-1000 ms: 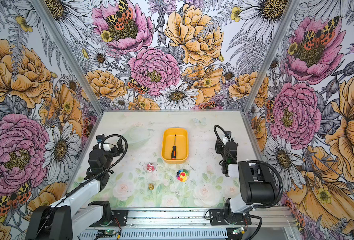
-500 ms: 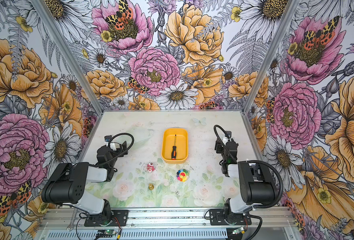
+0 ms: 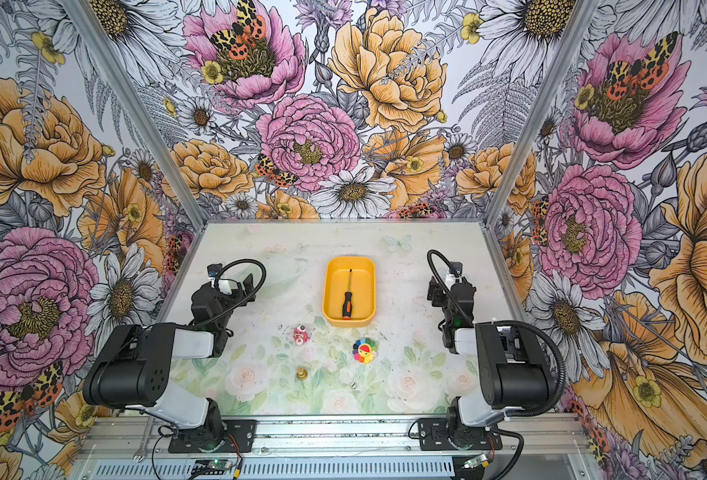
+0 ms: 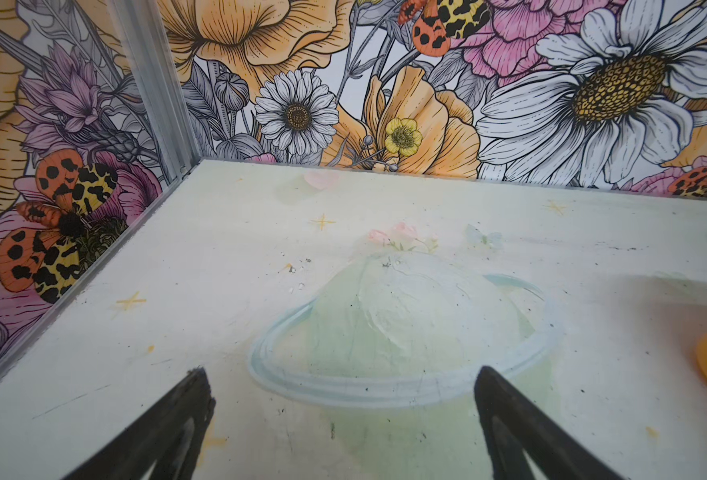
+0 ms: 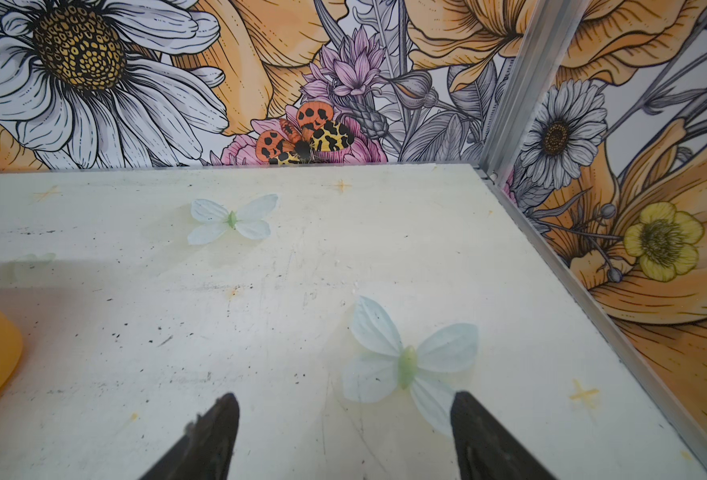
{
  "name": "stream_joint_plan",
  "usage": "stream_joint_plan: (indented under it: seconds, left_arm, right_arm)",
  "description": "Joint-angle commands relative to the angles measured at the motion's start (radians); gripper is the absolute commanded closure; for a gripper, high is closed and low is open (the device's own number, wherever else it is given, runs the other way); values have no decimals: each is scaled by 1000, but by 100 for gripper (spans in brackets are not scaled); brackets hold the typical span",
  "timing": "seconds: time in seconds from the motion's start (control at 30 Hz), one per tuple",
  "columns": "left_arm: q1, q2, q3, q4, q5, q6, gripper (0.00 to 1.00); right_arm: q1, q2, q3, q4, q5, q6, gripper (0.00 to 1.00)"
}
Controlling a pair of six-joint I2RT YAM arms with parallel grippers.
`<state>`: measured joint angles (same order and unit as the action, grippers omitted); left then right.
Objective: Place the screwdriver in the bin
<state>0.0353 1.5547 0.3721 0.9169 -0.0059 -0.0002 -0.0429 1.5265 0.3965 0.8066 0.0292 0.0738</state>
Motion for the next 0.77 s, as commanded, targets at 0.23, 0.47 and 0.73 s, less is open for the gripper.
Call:
stream_joint_plan:
  seconds: [0.23, 0.47, 0.73]
  left_arm:
    - [7, -4, 7, 19, 25, 1, 1]
    - [6, -4, 7, 20, 24, 1, 1]
    - [5, -4, 7, 20, 24, 1, 1]
  right_arm:
    - [2, 7, 1, 42, -6, 8, 0]
    - [9, 7, 1, 44, 5, 4, 1]
    - [9, 7, 2, 42, 4, 5, 1]
